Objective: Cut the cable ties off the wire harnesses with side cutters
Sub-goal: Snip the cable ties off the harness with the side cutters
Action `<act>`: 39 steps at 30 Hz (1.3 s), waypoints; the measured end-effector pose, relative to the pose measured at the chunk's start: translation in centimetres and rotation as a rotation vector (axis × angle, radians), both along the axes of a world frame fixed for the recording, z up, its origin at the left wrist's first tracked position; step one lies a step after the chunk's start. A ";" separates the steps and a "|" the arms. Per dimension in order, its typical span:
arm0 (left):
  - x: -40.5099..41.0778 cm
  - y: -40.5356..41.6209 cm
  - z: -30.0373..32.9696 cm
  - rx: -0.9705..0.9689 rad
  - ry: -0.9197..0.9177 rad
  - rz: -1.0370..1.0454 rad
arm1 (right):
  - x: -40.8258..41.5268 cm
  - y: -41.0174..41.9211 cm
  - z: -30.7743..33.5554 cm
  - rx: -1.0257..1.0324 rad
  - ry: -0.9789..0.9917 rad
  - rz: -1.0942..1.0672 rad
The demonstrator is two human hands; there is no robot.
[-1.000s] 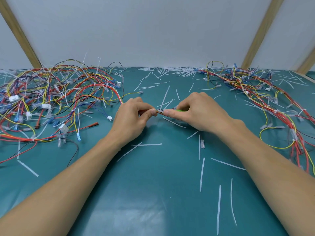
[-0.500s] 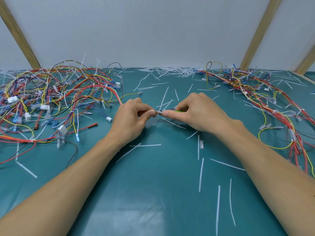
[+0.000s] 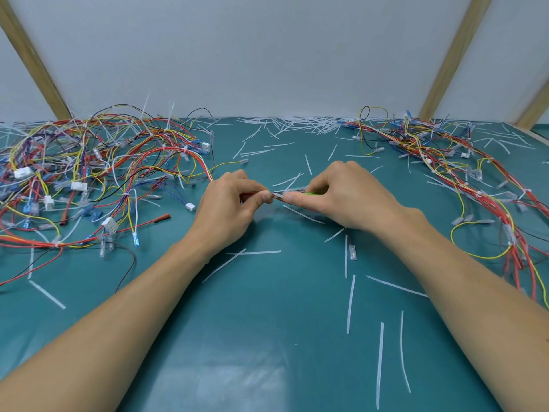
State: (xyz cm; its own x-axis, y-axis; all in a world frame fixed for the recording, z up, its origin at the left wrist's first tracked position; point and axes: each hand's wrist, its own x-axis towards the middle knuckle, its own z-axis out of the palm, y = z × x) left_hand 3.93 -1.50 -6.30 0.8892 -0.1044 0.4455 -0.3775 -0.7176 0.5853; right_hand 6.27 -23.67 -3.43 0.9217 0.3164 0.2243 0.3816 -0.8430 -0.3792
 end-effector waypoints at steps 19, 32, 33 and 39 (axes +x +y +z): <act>-0.4 -0.3 0.5 -0.227 0.048 0.061 | 1.8 -1.4 1.2 1.147 0.220 -0.352; 0.9 0.6 0.5 -0.628 0.043 0.157 | 2.6 -2.7 0.5 1.158 0.186 -0.473; 1.0 0.7 0.6 -0.709 0.032 0.183 | 2.6 -2.7 0.4 1.139 0.168 -0.463; 1.0 1.5 1.2 -0.776 -0.070 0.227 | 2.1 -1.8 -0.3 0.898 -0.042 -0.295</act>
State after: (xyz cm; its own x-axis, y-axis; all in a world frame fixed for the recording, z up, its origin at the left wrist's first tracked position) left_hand 4.89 0.03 -5.12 0.8187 0.4371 0.3724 -0.3259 -0.1803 0.9281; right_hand 8.38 -25.44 -3.69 0.9226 -0.2354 0.3056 0.2278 -0.3069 -0.9241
